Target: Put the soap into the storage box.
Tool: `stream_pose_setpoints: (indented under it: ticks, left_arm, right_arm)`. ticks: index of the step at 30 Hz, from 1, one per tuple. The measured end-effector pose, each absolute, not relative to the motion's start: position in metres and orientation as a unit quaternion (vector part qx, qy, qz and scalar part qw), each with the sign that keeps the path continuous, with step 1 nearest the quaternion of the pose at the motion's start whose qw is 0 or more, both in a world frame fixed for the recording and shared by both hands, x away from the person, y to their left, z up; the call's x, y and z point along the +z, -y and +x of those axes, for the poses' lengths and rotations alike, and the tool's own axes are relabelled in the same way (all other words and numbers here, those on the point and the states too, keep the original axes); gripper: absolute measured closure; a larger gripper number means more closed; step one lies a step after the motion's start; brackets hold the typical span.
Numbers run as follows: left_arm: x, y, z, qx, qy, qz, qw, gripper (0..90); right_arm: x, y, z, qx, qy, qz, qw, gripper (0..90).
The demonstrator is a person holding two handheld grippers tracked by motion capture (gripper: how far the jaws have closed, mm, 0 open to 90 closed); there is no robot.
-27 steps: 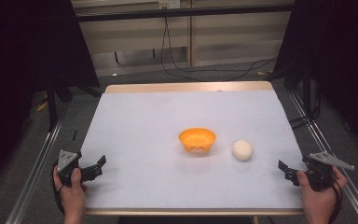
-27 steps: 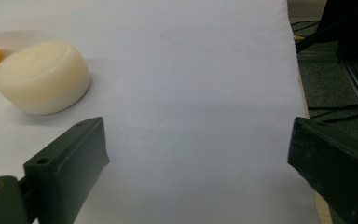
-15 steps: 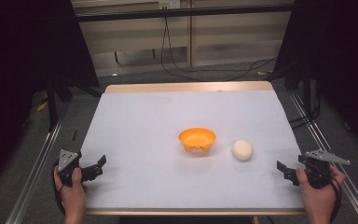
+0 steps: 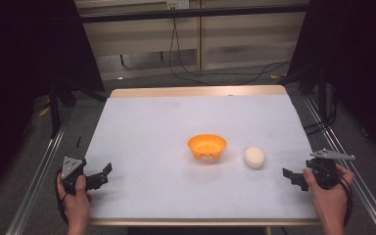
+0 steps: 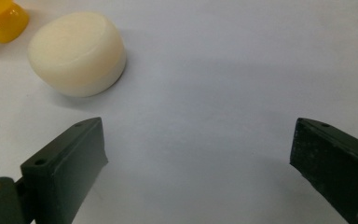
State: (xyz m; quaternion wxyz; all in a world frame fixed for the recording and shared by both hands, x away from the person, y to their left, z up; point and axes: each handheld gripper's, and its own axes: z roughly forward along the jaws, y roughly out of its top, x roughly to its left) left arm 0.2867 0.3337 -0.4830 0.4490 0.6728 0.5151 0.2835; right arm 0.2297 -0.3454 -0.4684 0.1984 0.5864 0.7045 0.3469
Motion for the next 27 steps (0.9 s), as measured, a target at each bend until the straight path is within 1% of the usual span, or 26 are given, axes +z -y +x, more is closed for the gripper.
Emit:
stream_pose_setpoints:
  ticks: [7, 10, 18, 27]
  left_arm:
    - [-0.483, -0.335, 0.288, 0.276, -0.520, 0.674, 0.446, 0.6]
    - [-0.483, -0.335, 0.289, 0.275, -0.521, 0.674, 0.446, 0.2]
    - [-0.483, -0.336, 0.290, 0.271, -0.527, 0.672, 0.444, 0.1]
    - [-0.483, -0.338, 0.289, 0.273, -0.522, 0.672, 0.448, 0.1]
  right_arm:
    - [-0.466, 0.340, 0.238, 0.328, -0.719, 0.583, 0.190, 4.8]
    - [-0.463, 0.333, 0.247, 0.314, -0.734, 0.573, 0.183, 6.0]
    - [-0.456, 0.316, 0.263, 0.302, -0.744, 0.573, 0.162, 5.8]
    - [-0.458, 0.291, 0.278, 0.310, -0.755, 0.561, 0.136, 3.9]
